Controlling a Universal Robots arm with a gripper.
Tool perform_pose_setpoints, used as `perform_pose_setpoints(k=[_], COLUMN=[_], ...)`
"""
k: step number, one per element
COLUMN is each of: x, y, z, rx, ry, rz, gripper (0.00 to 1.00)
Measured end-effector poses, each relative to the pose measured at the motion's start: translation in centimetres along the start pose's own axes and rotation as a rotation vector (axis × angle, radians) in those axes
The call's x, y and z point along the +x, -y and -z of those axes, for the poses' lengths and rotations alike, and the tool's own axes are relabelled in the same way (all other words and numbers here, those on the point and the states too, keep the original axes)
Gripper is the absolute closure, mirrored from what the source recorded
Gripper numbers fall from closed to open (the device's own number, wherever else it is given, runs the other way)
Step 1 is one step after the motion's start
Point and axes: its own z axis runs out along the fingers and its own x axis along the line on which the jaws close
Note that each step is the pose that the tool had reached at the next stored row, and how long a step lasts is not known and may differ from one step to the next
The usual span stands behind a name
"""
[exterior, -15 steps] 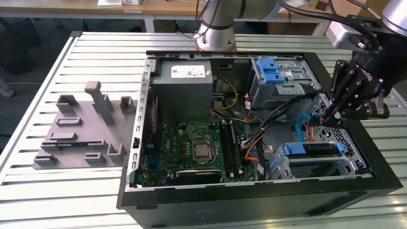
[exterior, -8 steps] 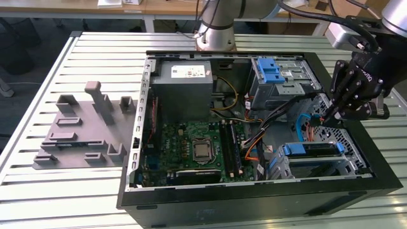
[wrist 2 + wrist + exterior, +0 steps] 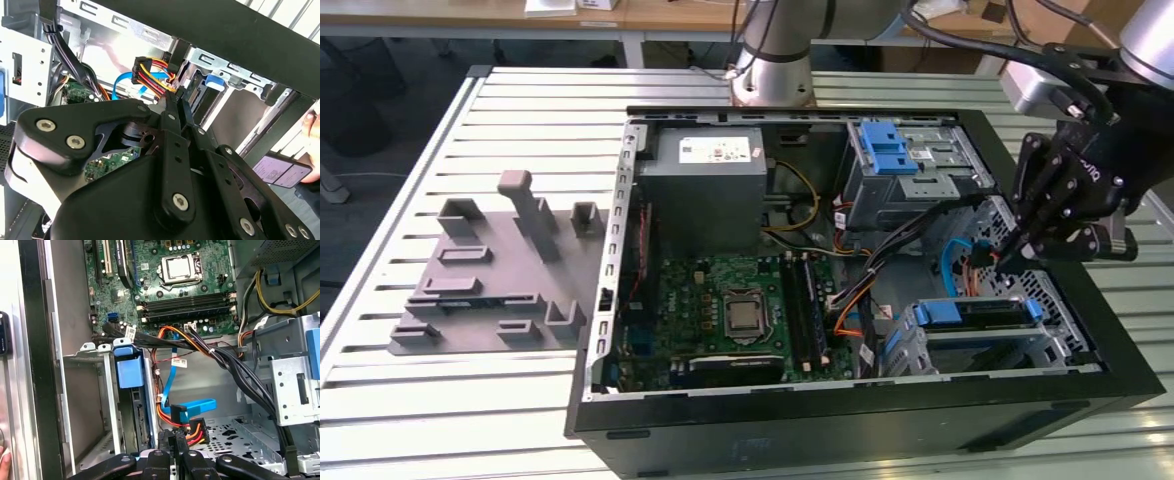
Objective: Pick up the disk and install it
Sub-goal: 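Insert the first disk wire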
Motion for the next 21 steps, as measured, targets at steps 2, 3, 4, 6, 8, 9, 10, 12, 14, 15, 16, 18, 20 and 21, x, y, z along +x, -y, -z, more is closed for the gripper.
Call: perform_pose_setpoints(k=[2,3,4,6,8,9,10,12,14,15,16,18,20,21], x=[0.10,0.14,0.18,0.24,0.27,0.28,0.29,0.38,0.58,0.71,0.84,1.03,1.16,1.21], y=[-0.09,-0.12,-0.17,-0.29,-0.33,-0.34,-0.34,-0.41,-0.42,-0.41,-0.41,-0.44,-0.57,-0.66], z=[-0.03,-0.05,-0.05,-0.07,-0.08,-0.09,-0.09,-0.11,-0.13,-0.15,-0.17,-0.19,-0.24,-0.28], rx=[0.0082,0.0125,0.0172,0.0268,0.0330,0.0356,0.0377,0.0422,0.0457,0.0471,0.0484,0.0506,0.0527,0.0534], ry=[0.0021,0.0031,0.0040,0.0070,0.0087,0.0096,0.0103,0.0140,0.0184,0.0202,0.0219,0.0246,0.0276,0.0291], rz=[0.000,0.000,0.000,0.000,-0.001,-0.001,0.000,0.000,0.003,0.004,0.005,0.010,0.014,0.016], gripper=[0.83,0.83,0.83,0.83,0.83,0.83,0.83,0.83,0.83,0.83,0.83,0.83,0.83,0.83])
